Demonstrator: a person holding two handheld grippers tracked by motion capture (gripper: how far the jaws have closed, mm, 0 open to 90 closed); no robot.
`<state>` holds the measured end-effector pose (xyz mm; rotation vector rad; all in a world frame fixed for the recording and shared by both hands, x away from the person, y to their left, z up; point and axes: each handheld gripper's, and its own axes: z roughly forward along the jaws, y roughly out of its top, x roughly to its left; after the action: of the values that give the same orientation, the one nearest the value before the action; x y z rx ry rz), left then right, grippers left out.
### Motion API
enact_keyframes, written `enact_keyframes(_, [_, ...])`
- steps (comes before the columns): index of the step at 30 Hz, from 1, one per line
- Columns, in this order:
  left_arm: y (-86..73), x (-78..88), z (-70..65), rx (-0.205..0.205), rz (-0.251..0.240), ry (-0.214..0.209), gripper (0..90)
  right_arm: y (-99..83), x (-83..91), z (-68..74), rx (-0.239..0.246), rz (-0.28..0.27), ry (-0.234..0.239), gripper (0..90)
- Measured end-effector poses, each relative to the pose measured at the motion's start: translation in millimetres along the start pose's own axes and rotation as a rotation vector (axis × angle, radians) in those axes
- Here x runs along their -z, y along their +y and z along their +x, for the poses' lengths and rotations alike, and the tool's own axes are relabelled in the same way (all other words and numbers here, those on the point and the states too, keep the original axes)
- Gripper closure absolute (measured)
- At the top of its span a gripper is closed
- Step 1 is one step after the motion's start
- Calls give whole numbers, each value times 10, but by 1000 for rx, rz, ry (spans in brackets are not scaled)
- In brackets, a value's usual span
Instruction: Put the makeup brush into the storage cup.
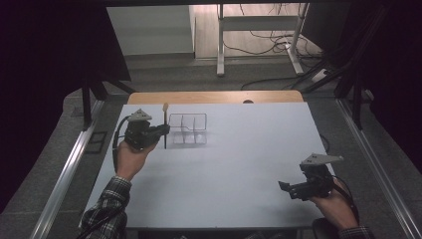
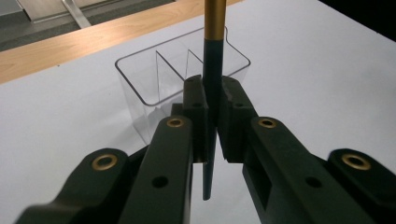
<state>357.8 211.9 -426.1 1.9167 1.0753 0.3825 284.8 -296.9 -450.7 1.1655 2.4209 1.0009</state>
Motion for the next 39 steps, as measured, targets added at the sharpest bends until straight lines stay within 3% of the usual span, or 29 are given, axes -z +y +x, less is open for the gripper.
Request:
enact_keyframes(22, [248,-113,122,12,-42,10,833,-5,-6,-1,8,10,4,0])
enact_keyframes(39, [417,-217,199,8,-84,51,833,-6,-12,-1,6,23,6,0])
